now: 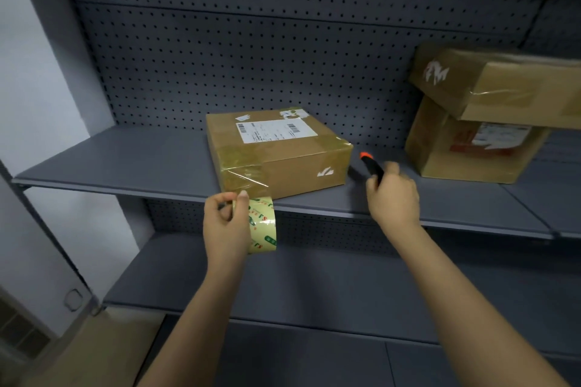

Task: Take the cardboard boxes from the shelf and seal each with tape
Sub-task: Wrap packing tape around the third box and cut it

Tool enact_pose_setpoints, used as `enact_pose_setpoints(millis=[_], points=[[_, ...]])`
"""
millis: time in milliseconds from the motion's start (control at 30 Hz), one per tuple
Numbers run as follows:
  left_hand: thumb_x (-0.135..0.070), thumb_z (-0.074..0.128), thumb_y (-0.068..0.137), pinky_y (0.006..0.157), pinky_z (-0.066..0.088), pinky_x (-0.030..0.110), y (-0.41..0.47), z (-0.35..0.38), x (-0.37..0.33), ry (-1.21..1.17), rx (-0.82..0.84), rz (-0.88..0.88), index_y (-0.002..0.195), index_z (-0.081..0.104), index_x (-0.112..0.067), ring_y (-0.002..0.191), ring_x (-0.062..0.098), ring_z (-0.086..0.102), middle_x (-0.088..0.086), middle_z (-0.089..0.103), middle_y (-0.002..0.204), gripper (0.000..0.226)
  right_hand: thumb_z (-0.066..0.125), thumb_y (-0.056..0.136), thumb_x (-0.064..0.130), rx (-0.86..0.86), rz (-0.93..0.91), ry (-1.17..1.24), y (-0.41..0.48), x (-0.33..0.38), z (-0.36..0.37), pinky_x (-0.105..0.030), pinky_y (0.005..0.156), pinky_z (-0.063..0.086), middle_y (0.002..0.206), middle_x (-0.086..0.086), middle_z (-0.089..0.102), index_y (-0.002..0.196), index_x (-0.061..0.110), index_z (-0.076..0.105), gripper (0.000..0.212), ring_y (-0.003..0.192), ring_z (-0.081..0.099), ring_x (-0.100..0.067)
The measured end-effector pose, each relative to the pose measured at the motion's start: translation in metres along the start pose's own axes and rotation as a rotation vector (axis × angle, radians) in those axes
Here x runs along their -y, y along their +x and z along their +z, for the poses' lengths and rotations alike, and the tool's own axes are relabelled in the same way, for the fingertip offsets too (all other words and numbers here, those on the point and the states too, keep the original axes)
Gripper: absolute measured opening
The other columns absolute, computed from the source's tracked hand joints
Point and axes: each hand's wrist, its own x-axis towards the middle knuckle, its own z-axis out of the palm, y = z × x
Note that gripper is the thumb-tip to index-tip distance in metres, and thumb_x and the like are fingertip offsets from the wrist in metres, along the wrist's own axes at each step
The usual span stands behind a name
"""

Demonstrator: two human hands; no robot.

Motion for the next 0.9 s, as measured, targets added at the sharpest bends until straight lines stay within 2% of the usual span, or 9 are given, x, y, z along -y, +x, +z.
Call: enact_pose_setpoints(millis=[67,167,267,333,400,533,600,767,900], points=[[-0.034,0.060,0.096,0.059,0.046,0.033,-0.002,0.001,-0.002,0.012,-0.014,0.013,0.100,0.056,-0.017,0.064,0.015,0.055,-0.003,0.062,0.070,0.018,0.041,0.099,0.017,-0.112,-0.058,0.238,-0.009,0.006,-0.012,-0.044,0.071,0.047,0.105,-0.021,0.060,0.127,0.002,0.048,0.032,0.093,0.055,-0.038],[-0.034,0.054,0.100,0.058,0.044,0.031,-0.005,0.001,-0.005,0.027,-0.043,0.025,0.096,0.056,-0.021,0.066,0.014,0.056,-0.003,0.061,0.074,0.014,0.038,0.102,0.022,-0.009,-0.223,0.400,-0.023,0.027,-0.028,-0.036,0.063,0.038,0.097,-0.010,0.058,0.123,0.012,0.048,0.026,0.082,0.053,-0.027],[-0.032,0.048,0.102,0.058,0.043,0.029,-0.006,-0.001,-0.006,0.052,-0.067,0.033,0.092,0.055,-0.027,0.068,0.013,0.055,-0.002,0.060,0.078,0.013,0.046,0.101,0.040,0.122,-0.440,0.376,-0.034,0.052,-0.031,-0.037,0.065,0.044,0.100,-0.001,0.056,0.119,0.020,0.050,0.027,0.085,0.054,-0.020],[-0.030,0.049,0.102,0.056,0.041,0.027,-0.006,-0.001,-0.006,0.076,-0.085,0.050,0.092,0.056,-0.025,0.066,0.013,0.054,0.000,0.060,0.076,0.013,0.047,0.100,0.042,0.200,-0.596,0.328,-0.040,0.064,-0.027,-0.040,0.067,0.050,0.103,0.001,0.056,0.120,0.023,0.050,0.028,0.085,0.056,-0.022],[-0.027,0.050,0.101,0.053,0.040,0.022,-0.006,-0.001,-0.008,0.102,-0.105,0.064,0.092,0.057,-0.023,0.062,0.012,0.052,0.000,0.059,0.072,0.012,0.045,0.100,0.042,0.208,-0.765,0.225,-0.043,0.071,-0.019,-0.041,0.063,0.051,0.101,0.002,0.055,0.121,0.024,0.052,0.029,0.080,0.058,-0.025],[-0.021,0.051,0.099,0.053,0.040,0.025,-0.003,-0.004,-0.012,0.155,-0.132,0.061,0.092,0.058,-0.020,0.059,0.012,0.052,-0.002,0.058,0.067,0.010,0.050,0.096,0.040,0.175,-0.999,0.114,-0.037,0.076,-0.012,-0.028,0.055,0.042,0.092,0.004,0.060,0.119,0.023,0.061,0.031,0.080,0.061,-0.021],[-0.021,0.052,0.097,0.053,0.041,0.027,-0.001,-0.006,-0.012,0.185,-0.134,0.063,0.090,0.059,-0.020,0.058,0.014,0.052,0.001,0.060,0.065,0.010,0.051,0.094,0.041,0.151,-1.067,0.084,-0.033,0.079,-0.011,-0.026,0.053,0.040,0.087,0.005,0.061,0.114,0.022,0.064,0.031,0.078,0.062,-0.019],[-0.021,0.053,0.096,0.050,0.039,0.026,0.002,-0.009,-0.012,0.229,-0.144,0.081,0.089,0.060,-0.021,0.052,0.011,0.049,0.000,0.060,0.061,0.010,0.052,0.091,0.041,0.121,-1.135,0.027,-0.026,0.090,-0.009,-0.029,0.051,0.045,0.083,0.004,0.061,0.105,0.021,0.066,0.029,0.077,0.064,-0.023],[-0.020,0.052,0.096,0.042,0.033,0.015,0.006,-0.009,-0.012,0.264,-0.150,0.072,0.088,0.059,-0.022,0.044,0.004,0.043,-0.004,0.056,0.055,0.011,0.050,0.091,0.042,0.146,-1.144,0.029,-0.023,0.094,-0.012,-0.033,0.052,0.051,0.086,0.003,0.062,0.107,0.021,0.065,0.030,0.081,0.064,-0.023]])
